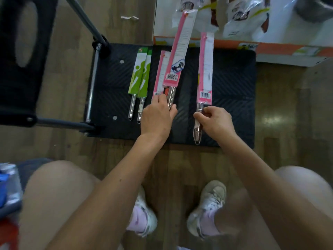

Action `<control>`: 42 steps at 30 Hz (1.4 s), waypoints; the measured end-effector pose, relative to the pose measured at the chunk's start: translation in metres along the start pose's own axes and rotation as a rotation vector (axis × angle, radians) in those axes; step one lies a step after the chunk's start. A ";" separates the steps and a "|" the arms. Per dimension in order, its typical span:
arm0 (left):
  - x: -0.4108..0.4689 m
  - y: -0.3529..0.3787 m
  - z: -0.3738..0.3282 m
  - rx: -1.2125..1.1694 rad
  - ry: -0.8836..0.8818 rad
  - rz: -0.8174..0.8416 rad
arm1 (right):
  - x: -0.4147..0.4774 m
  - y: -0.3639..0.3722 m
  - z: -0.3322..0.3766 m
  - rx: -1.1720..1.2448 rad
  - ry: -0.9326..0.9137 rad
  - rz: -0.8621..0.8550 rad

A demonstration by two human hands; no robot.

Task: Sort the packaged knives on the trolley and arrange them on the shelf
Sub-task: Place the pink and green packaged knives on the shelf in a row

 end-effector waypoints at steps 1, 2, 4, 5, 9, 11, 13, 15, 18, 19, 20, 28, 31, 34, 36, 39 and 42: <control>-0.010 -0.025 -0.014 0.003 -0.001 0.008 | -0.022 -0.016 0.015 -0.005 -0.017 0.001; -0.020 -0.050 -0.027 0.003 -0.001 0.014 | -0.043 -0.034 0.032 -0.001 -0.034 -0.001; -0.041 -0.098 -0.055 -0.010 -0.005 0.021 | -0.083 -0.070 0.065 0.031 -0.060 0.006; -0.050 -0.122 -0.068 -0.021 -0.014 0.018 | -0.102 -0.088 0.081 0.049 -0.075 0.008; -0.082 -0.210 -0.122 -0.068 -0.038 -0.009 | -0.168 -0.162 0.139 0.078 -0.149 -0.004; -0.096 -0.259 -0.154 -0.110 -0.039 -0.038 | -0.200 -0.203 0.167 0.080 -0.186 -0.007; -0.107 -0.299 -0.184 -0.142 -0.029 -0.072 | -0.227 -0.239 0.189 0.090 -0.218 -0.006; -0.117 -0.328 -0.211 -0.164 -0.019 -0.104 | -0.248 -0.273 0.204 0.109 -0.260 -0.037; -0.132 -0.357 -0.246 -0.199 -0.005 -0.163 | -0.276 -0.314 0.214 0.138 -0.311 -0.075; -0.137 -0.364 -0.256 -0.209 -0.004 -0.173 | -0.284 -0.326 0.214 0.141 -0.316 -0.074; -0.143 -0.369 -0.266 -0.222 -0.004 -0.175 | -0.292 -0.338 0.214 0.145 -0.316 -0.071; -0.165 -0.404 -0.333 -0.245 0.058 -0.223 | -0.326 -0.409 0.214 0.153 -0.333 -0.089; -0.161 -0.410 -0.351 -0.240 0.107 -0.216 | -0.327 -0.423 0.216 0.150 -0.344 -0.128; -0.151 -0.416 -0.366 -0.246 0.147 -0.228 | -0.325 -0.437 0.222 0.166 -0.348 -0.122; -0.144 -0.422 -0.375 -0.253 0.152 -0.232 | -0.322 -0.447 0.227 0.158 -0.363 -0.124; -0.131 -0.433 -0.388 -0.275 0.173 -0.215 | -0.311 -0.462 0.240 0.145 -0.413 -0.157; -0.109 -0.448 -0.400 -0.268 0.194 -0.230 | -0.293 -0.477 0.255 0.177 -0.433 -0.168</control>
Point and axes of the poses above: each hand's wrist, its own x-axis towards the middle knuckle, its own y-axis out of the palm, z = x × y, the point moved 1 cm from there along x, towards the middle knuckle, and after that the axes turned 5 degrees about z, right-handed, at the moved point
